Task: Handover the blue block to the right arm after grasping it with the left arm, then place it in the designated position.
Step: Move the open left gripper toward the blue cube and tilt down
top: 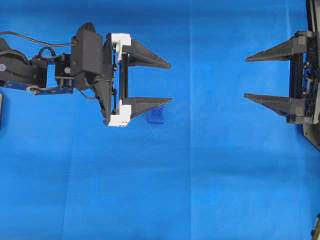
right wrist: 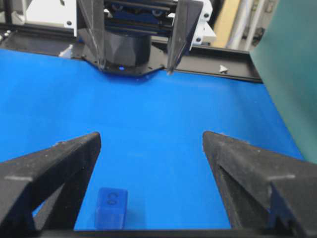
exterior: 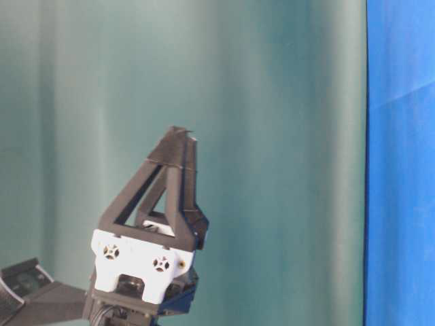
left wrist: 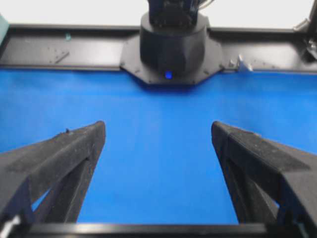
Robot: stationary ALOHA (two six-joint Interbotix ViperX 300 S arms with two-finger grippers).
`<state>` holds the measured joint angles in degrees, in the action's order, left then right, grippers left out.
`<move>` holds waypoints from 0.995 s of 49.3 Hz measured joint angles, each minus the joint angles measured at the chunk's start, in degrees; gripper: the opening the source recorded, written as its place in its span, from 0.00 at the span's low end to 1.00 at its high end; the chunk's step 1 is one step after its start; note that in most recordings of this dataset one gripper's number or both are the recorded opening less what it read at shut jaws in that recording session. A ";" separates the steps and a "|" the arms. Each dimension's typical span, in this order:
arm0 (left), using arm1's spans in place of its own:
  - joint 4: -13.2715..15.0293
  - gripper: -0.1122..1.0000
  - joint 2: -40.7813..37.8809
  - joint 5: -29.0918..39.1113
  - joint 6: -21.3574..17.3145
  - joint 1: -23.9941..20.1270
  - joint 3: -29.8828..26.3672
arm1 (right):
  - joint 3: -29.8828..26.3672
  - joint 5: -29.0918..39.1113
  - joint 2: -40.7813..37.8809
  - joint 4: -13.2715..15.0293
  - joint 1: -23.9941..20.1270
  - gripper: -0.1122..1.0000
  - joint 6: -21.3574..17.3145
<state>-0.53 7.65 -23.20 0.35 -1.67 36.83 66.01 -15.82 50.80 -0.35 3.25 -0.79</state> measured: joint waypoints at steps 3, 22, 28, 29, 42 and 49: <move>0.09 0.93 -0.26 3.52 -0.09 0.00 -0.97 | 0.00 0.00 -0.09 0.00 0.00 0.96 0.00; 0.00 0.93 -5.71 38.06 0.35 0.70 -14.06 | -0.09 0.09 -0.09 0.00 0.18 0.96 0.00; 0.09 0.93 -8.00 48.60 1.14 0.97 -18.46 | 0.00 0.18 -0.09 0.00 0.35 0.96 0.00; 0.09 0.93 -8.35 50.19 1.32 0.97 -19.25 | -0.09 0.18 -0.09 0.00 0.35 0.96 0.00; 0.09 0.92 -11.69 65.39 1.32 1.23 -26.46 | 0.00 0.53 -0.09 0.00 0.62 0.96 0.00; 0.09 0.92 -12.04 66.80 1.41 1.32 -27.25 | 0.00 0.62 -0.18 0.00 0.62 0.96 0.00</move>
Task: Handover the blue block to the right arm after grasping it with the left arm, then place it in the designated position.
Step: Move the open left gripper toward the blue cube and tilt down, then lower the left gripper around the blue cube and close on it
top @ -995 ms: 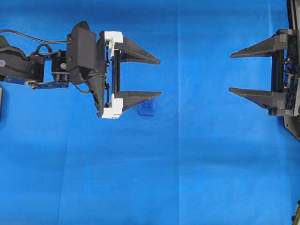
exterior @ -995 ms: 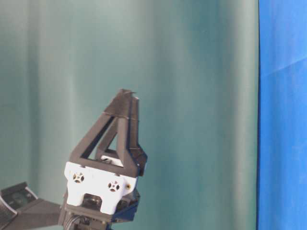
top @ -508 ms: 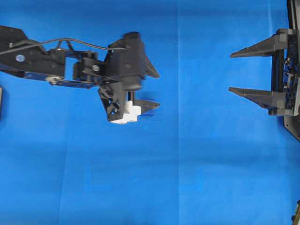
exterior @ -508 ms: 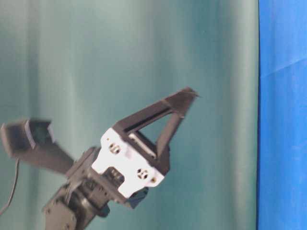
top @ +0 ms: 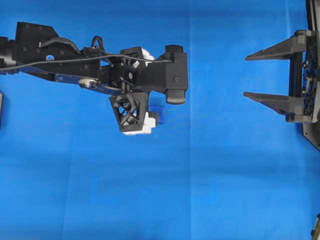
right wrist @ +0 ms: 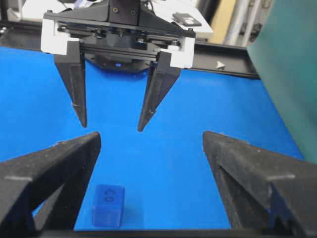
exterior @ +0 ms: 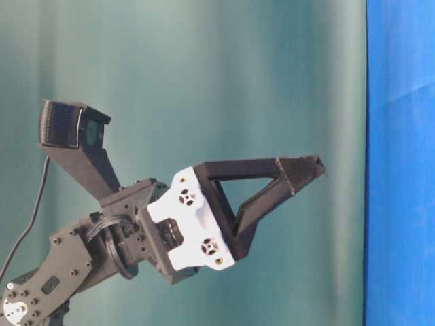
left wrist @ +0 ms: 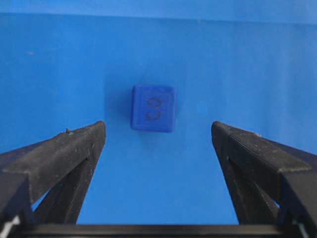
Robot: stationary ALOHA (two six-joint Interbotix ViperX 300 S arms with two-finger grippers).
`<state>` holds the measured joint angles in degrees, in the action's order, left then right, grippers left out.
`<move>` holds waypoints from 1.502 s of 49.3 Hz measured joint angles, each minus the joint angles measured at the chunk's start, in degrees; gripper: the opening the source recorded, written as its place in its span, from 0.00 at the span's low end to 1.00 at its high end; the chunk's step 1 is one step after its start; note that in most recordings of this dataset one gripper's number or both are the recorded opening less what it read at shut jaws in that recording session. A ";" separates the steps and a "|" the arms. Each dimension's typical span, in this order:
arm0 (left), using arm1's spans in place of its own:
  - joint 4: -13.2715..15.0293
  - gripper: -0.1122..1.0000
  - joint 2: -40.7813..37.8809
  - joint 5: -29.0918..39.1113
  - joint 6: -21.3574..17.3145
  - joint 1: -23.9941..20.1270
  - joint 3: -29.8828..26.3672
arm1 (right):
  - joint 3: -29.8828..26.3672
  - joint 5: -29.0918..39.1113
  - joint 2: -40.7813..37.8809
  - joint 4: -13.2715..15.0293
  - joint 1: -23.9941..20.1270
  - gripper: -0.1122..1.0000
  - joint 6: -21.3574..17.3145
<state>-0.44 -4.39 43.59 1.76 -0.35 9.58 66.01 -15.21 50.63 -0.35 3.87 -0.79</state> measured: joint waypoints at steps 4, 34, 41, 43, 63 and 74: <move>0.00 0.92 -0.09 0.00 0.18 0.00 -0.18 | 0.00 -0.09 0.00 0.00 0.00 0.96 0.00; -0.09 0.92 -0.09 0.09 0.18 0.00 -0.09 | 0.00 0.18 0.00 0.00 0.09 0.96 0.00; -0.09 0.92 -0.09 0.09 -0.09 0.00 -0.09 | 0.00 0.18 -0.18 0.00 0.09 0.96 0.00; -0.09 0.92 -0.09 0.09 0.00 0.00 -0.09 | 0.00 0.18 -0.18 0.00 0.00 0.96 0.00; -0.26 0.92 0.00 0.09 0.09 -0.09 -0.18 | 0.00 0.18 -0.26 0.00 0.09 0.96 0.00; -0.53 0.92 -0.18 -1.93 0.09 0.00 0.70 | 0.00 0.18 -0.26 0.00 0.09 0.96 0.00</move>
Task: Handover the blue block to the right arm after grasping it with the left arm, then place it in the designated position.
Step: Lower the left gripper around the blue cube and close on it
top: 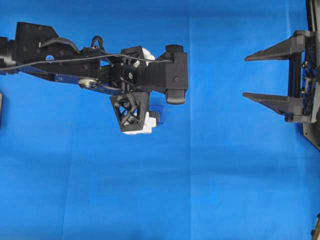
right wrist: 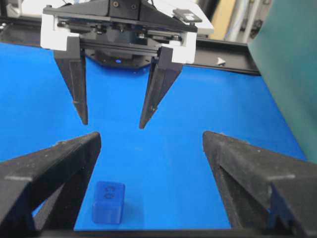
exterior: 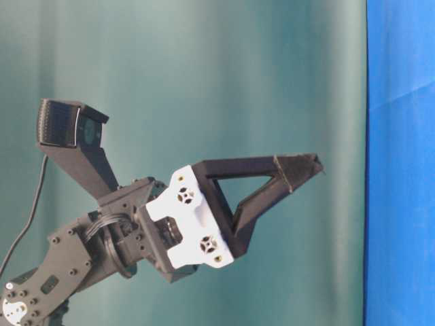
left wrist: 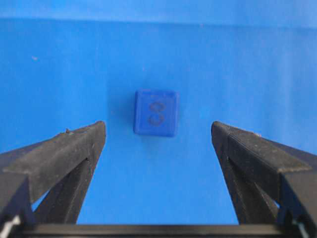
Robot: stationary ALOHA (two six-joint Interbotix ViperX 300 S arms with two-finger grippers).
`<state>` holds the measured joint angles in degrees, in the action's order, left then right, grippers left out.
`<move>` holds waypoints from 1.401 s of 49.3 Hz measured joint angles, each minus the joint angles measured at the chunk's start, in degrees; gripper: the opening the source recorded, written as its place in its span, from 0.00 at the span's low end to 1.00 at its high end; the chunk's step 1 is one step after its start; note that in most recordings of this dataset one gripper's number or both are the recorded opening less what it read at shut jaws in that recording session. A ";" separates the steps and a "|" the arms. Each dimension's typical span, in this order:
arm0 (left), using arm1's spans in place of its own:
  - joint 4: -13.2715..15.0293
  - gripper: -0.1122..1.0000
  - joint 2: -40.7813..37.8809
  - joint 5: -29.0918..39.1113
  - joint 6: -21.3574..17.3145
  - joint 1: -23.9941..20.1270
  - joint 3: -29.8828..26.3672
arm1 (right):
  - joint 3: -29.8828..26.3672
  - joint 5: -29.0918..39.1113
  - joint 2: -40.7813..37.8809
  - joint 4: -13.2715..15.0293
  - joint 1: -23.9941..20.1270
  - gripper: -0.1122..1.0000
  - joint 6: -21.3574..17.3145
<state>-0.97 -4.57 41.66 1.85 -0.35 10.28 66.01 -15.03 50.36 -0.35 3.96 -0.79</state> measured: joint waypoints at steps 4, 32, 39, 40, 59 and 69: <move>0.00 0.92 -0.62 -2.02 -0.09 0.00 1.41 | 0.00 0.09 -0.09 0.00 0.00 0.96 0.00; 0.00 0.93 -6.33 -18.72 0.35 0.00 10.02 | 0.00 0.09 -1.14 0.00 0.00 0.96 0.09; 0.00 0.93 -7.82 -20.21 0.35 0.09 10.02 | 0.00 0.00 -1.32 0.09 -0.09 0.96 0.09; 0.00 0.93 -8.17 -20.39 0.35 0.09 10.02 | 0.00 0.00 -1.32 0.00 -0.09 0.96 0.00; 0.00 0.93 -13.62 -22.06 0.18 -0.26 10.20 | 0.00 0.00 -1.76 0.00 -0.09 0.96 0.00; -0.09 0.92 -13.71 -23.99 0.09 -0.70 10.81 | 0.00 0.00 -2.02 0.00 0.00 0.96 0.00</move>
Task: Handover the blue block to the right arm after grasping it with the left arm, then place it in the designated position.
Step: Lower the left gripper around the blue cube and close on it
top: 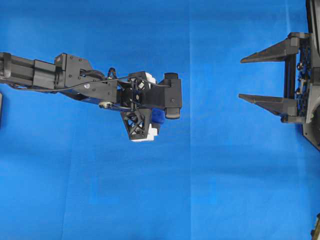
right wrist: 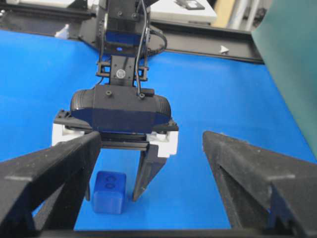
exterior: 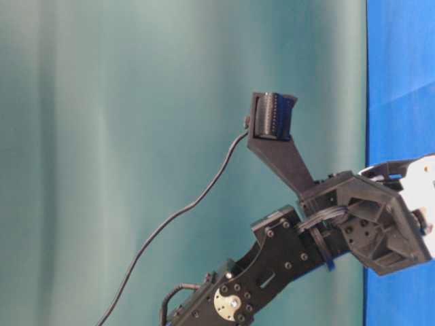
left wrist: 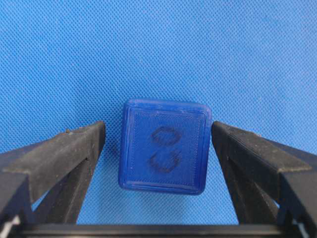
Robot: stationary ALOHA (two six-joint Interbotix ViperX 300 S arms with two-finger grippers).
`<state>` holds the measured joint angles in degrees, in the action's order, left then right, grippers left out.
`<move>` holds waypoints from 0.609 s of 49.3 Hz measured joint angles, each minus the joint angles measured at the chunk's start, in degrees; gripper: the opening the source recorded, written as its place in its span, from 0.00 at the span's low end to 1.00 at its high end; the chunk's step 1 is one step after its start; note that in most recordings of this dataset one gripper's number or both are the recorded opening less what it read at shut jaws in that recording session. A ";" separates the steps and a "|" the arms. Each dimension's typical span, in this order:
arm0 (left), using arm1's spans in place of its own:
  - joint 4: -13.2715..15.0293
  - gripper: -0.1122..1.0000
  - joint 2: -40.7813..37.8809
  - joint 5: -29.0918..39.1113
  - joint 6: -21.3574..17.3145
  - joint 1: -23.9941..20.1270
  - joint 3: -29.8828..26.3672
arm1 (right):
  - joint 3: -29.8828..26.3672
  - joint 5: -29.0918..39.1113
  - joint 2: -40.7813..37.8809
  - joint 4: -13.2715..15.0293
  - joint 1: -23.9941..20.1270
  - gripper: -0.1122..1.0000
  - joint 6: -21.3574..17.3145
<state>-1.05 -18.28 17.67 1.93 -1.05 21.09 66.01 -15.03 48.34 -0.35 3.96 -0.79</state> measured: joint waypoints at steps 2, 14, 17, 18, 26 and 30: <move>0.00 0.92 0.00 -0.09 0.09 0.00 0.18 | 0.00 0.00 -0.18 0.00 0.00 0.96 0.00; 0.09 0.89 0.00 -0.26 -0.09 0.00 0.53 | 0.00 0.00 -0.62 0.00 0.00 0.96 0.00; 0.00 0.81 0.00 -0.09 -0.26 0.00 0.53 | 0.00 0.00 -0.70 0.00 -0.09 0.96 0.00; 0.00 0.78 0.00 -0.09 -0.35 0.00 0.53 | 0.00 0.00 -0.70 0.00 -0.09 0.96 0.00; 0.09 0.51 0.00 0.00 -0.70 0.18 0.53 | 0.00 0.00 -0.70 0.00 0.00 0.96 0.00; 0.09 0.51 0.00 0.00 -0.79 0.18 0.53 | 0.00 0.00 -0.70 0.00 0.00 0.96 0.00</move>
<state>-0.97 -18.28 17.67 1.14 -0.88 21.62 66.01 -15.03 47.64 -0.35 3.96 -0.79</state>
